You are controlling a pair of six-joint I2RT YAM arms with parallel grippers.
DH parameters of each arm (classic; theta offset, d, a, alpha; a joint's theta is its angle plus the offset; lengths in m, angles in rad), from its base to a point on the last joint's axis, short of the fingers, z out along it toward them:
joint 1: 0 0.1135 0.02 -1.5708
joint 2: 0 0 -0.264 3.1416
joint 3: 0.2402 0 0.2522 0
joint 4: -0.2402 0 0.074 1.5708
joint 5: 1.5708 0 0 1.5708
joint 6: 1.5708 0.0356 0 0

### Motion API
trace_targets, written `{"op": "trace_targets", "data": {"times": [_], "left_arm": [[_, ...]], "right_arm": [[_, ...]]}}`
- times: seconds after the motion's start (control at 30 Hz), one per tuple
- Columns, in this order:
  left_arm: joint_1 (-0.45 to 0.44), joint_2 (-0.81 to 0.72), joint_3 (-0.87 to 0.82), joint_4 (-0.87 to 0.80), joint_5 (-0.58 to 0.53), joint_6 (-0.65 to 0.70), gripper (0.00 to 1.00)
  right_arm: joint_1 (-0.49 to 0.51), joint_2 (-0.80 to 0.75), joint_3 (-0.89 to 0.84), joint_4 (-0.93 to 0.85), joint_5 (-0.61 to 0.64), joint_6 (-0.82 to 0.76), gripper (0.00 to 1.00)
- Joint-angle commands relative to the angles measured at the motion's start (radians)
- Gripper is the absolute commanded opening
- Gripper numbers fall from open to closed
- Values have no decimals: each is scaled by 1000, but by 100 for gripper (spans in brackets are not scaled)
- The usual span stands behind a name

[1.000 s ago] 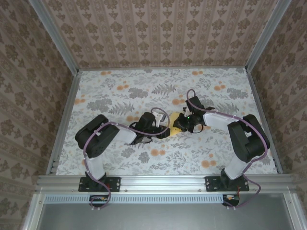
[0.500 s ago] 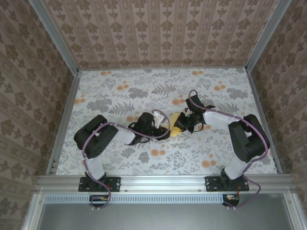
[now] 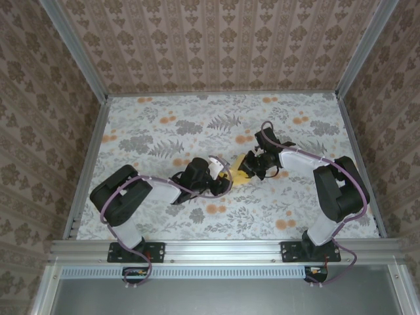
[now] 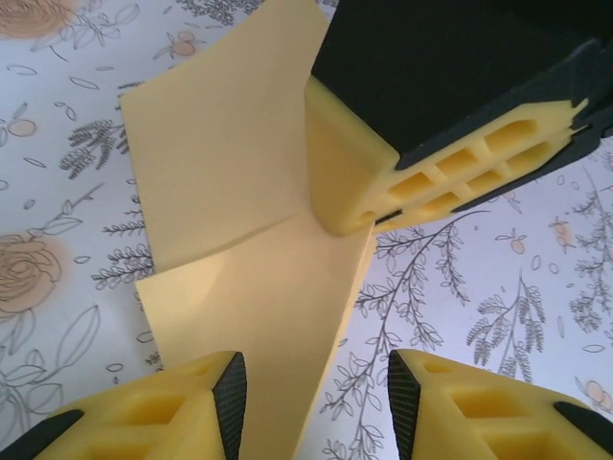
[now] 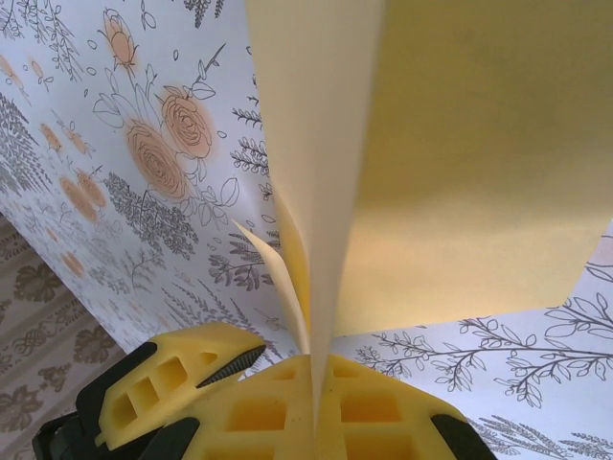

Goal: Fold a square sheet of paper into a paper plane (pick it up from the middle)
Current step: Fourth fold the wing at the center of the table.

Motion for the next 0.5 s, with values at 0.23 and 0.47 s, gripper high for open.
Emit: {"op": "trace_targets", "data": {"times": [0.23,0.47], "left_arm": [[-63,60,37,30,-99,171,39],[-72,101,9,131,-161,228,27]], "right_arm": [[-9,10,20,-23,-75,68,2],[-14,10,20,-32,-92,73,2]]}}
